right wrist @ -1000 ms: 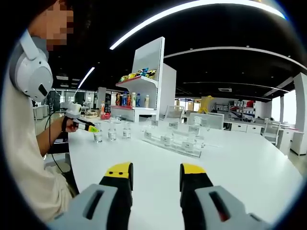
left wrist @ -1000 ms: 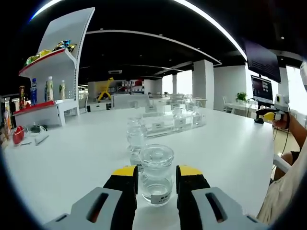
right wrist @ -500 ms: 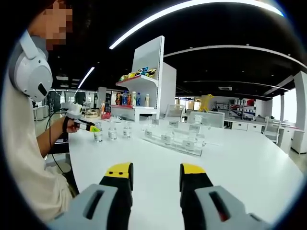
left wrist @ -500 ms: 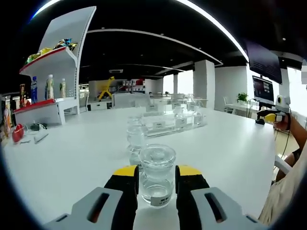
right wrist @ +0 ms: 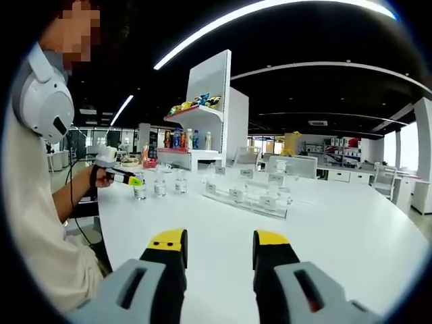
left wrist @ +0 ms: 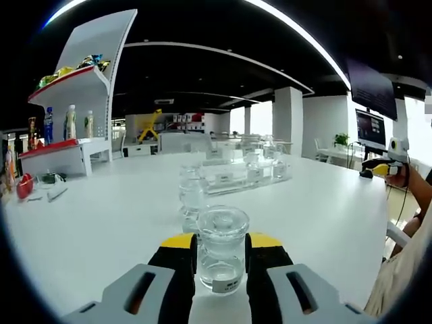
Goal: Identify the label on the chemical reagent bottle, grasp the chemical reagent bottle, and place it in the designated position on the reagent rack
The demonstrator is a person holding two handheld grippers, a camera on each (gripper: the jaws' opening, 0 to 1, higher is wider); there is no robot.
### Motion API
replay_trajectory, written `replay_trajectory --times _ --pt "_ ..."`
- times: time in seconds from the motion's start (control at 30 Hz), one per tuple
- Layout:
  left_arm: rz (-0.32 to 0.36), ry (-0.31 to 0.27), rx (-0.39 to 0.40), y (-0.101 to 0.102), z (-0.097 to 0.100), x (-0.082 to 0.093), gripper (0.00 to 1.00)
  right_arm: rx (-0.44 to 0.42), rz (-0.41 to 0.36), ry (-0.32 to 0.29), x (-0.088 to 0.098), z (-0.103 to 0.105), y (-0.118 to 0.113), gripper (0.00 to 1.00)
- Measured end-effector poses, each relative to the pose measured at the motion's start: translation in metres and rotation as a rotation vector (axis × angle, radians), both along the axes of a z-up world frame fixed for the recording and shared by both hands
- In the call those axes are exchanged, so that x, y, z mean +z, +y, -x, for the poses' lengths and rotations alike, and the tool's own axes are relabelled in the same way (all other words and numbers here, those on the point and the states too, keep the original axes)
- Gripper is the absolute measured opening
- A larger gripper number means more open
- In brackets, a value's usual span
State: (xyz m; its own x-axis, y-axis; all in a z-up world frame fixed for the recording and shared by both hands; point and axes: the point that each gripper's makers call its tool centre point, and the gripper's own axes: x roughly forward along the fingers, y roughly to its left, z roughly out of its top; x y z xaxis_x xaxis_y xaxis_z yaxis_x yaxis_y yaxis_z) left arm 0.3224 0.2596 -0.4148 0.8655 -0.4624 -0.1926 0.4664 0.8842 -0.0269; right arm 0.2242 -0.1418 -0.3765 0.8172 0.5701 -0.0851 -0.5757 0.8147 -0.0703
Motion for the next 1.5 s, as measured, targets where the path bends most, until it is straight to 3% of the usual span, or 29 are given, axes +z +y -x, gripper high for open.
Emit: replay_trajectory --times 0.77,0.97,1.5 --pt "-0.027 -0.039 -0.006 -0.001 0.001 0.003 0.24 -0.009 -0.021 0.006 -0.006 0.001 -0.003 0.37" --pt "0.014 -0.057 0.010 0.002 -0.002 0.005 0.23 -0.010 -0.028 0.011 -0.010 0.002 -0.003 0.36" --pt "0.032 -0.069 0.039 0.002 -0.001 0.007 0.21 -0.009 -0.026 0.017 -0.015 -0.002 -0.003 0.35"
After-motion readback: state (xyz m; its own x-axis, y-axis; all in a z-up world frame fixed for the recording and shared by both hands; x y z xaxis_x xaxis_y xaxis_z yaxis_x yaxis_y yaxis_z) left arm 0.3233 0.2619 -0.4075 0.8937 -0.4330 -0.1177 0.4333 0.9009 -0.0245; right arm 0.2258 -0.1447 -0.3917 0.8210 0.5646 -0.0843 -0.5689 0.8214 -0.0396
